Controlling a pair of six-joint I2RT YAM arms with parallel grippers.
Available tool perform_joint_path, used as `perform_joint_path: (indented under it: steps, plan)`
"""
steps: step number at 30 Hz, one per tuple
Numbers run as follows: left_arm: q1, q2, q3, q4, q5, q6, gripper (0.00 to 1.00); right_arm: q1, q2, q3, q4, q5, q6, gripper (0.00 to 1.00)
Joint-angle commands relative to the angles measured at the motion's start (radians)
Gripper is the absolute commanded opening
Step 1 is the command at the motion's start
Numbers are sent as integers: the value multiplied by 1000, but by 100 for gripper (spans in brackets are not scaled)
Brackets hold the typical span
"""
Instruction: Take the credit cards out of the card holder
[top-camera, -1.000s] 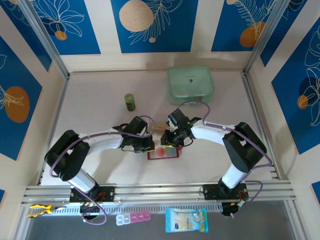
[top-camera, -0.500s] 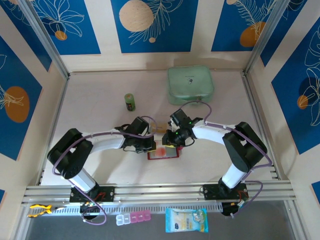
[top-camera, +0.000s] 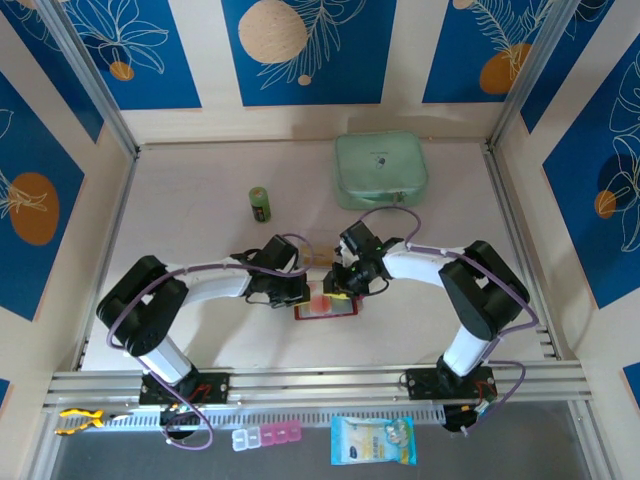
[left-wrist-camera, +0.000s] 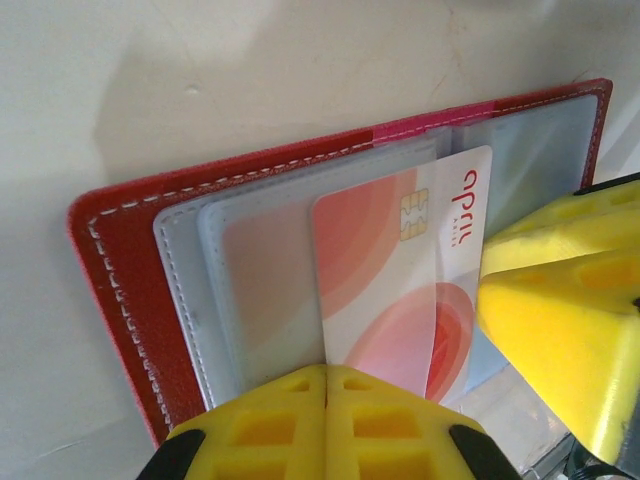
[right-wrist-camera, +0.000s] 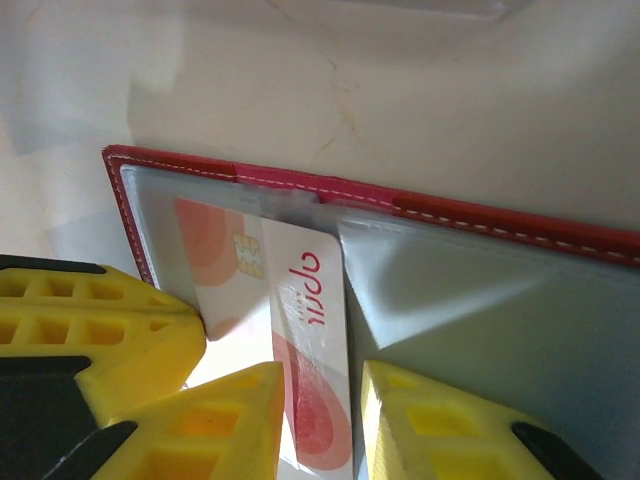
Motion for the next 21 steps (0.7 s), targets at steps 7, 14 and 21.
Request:
perform_joint_path:
  steps: [7,14,21]
  plan:
    - [-6,34,12,-69,-33,24,3,-6,17,-27,62,-93,26,26]
    - [2,28,12,-78,-41,35,2,-6,-7,-39,86,-109,46,19]
    - [14,22,18,-93,-39,48,2,-9,-34,-60,83,-84,47,12]
